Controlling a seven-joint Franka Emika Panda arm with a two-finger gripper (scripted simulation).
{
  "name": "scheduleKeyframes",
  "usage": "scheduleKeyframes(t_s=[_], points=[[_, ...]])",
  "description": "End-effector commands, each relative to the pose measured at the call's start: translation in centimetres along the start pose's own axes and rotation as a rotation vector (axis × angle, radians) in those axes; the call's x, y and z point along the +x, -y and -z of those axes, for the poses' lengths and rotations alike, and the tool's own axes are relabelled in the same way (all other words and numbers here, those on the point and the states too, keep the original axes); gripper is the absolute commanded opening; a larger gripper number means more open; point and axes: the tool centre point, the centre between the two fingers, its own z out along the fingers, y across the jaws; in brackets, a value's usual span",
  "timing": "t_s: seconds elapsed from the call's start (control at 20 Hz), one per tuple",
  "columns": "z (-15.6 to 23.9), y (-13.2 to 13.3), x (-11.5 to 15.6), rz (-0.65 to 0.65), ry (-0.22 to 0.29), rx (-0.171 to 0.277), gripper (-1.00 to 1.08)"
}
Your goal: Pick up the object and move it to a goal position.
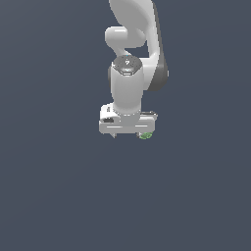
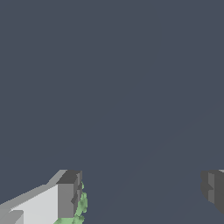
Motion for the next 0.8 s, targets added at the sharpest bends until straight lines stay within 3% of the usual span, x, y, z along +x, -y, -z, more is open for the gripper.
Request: scheduleKeyframes(t_s=[0.0, 0.4, 0.75], points=[[0.0, 0.0, 0.0, 0.000, 0.000, 0.000, 1.00], [-1.7, -1.8, -1.3, -0.022, 0.047, -0.013, 1.00], [-1.8, -1.6, -1.5, -0.018, 0.048, -0.013, 1.00]])
